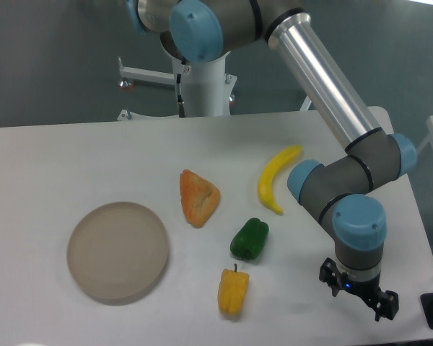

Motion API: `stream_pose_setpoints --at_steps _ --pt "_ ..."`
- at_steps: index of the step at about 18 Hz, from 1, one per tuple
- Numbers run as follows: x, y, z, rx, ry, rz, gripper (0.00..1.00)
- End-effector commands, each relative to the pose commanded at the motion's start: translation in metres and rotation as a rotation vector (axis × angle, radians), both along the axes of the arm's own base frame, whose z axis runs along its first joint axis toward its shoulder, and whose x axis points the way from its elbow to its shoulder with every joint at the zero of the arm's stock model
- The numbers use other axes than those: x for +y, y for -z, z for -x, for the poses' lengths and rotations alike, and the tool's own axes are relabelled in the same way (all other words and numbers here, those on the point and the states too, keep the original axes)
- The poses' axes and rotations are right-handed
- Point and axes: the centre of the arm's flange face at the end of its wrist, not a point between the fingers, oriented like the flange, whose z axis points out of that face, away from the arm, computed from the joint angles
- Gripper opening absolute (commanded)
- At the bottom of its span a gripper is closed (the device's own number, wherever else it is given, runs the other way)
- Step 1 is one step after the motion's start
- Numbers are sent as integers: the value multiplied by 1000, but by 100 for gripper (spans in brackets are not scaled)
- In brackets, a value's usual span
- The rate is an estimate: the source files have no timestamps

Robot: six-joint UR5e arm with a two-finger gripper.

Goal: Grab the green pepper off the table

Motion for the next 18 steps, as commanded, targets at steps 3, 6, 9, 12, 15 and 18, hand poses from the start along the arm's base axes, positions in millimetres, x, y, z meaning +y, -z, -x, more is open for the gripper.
stream_pose_setpoints --at_steps 3,6,9,12,15,18 --pt "0 -1 -2 0 0 0 100" --pt "0 -1 -4 -3 2 3 100" --pt "3 -2 -10 -6 8 3 100" --pt "4 -1 -12 -13 -17 -5 100" --pt "6 -2 -16 -16 -30 -9 100" --pt "1 -10 -29 -39 -71 -18 100"
